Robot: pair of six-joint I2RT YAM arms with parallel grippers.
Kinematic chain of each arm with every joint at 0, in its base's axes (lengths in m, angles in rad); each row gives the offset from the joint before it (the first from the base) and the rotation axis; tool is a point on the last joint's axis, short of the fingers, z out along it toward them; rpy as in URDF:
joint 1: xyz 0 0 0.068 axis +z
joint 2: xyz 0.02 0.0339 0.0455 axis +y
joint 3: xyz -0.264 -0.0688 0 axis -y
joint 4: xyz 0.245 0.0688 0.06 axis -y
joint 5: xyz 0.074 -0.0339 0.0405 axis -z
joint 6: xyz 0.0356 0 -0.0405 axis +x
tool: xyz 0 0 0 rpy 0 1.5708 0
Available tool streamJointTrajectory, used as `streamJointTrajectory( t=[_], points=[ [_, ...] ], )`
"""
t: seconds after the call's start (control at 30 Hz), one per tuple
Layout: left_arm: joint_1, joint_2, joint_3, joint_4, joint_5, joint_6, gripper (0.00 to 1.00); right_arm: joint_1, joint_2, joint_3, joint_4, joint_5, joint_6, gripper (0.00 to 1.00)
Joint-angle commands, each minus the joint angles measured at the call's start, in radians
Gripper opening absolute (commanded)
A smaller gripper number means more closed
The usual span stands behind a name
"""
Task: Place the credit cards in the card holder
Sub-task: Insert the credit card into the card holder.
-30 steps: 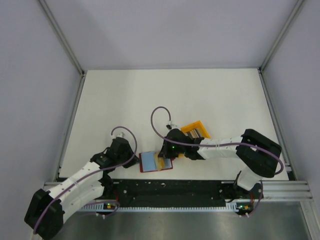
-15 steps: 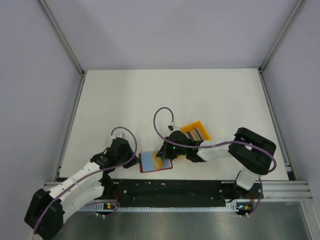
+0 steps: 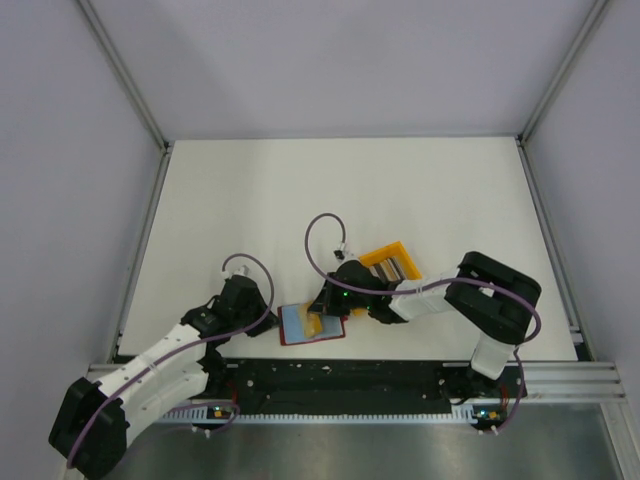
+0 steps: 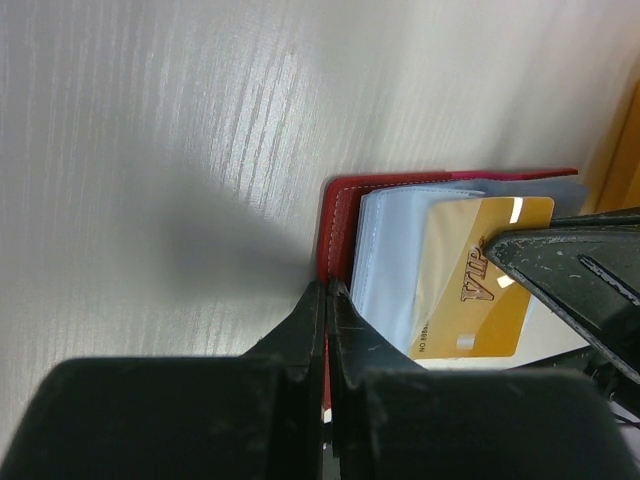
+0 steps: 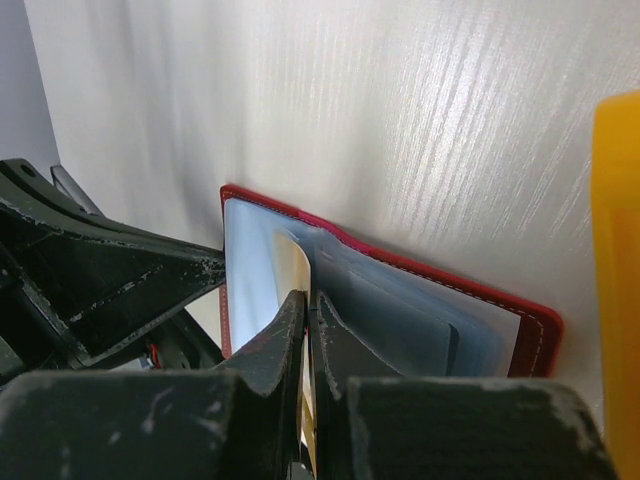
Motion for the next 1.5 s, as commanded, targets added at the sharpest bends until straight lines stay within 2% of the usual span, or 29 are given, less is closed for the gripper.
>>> streamJointTrajectory(
  t=[0.0, 0.3, 0.5, 0.67, 0.83, 1.2, 1.47],
  points=[
    [-0.001, 0.004, -0.024, 0.05, 0.009, -0.009, 0.0, 0.029, 0.028, -0.011, -0.016, 0.063, 0.036, 0.0],
    [-0.001, -0.019, -0.042, 0.057, 0.013, -0.031, 0.0, 0.073, 0.003, -0.029, -0.085, 0.194, 0.082, 0.0],
    [-0.002, -0.022, -0.042, 0.054, 0.013, -0.026, 0.0, 0.035, -0.041, 0.001, -0.131, 0.248, -0.088, 0.0],
    [-0.002, -0.013, -0.031, 0.05, 0.009, -0.008, 0.0, 0.035, -0.027, 0.036, -0.154, 0.257, -0.152, 0.0],
    [-0.001, -0.021, -0.031, 0.04, 0.004, -0.006, 0.0, 0.033, -0.032, 0.05, -0.151, 0.236, -0.24, 0.0],
    [-0.001, 0.004, -0.012, 0.046, -0.005, 0.046, 0.0, -0.011, -0.026, 0.093, -0.197, 0.034, -0.401, 0.0],
    [-0.002, 0.036, 0.002, 0.056, -0.002, 0.075, 0.0, -0.016, -0.012, 0.075, -0.128, 0.053, -0.396, 0.0]
  ],
)
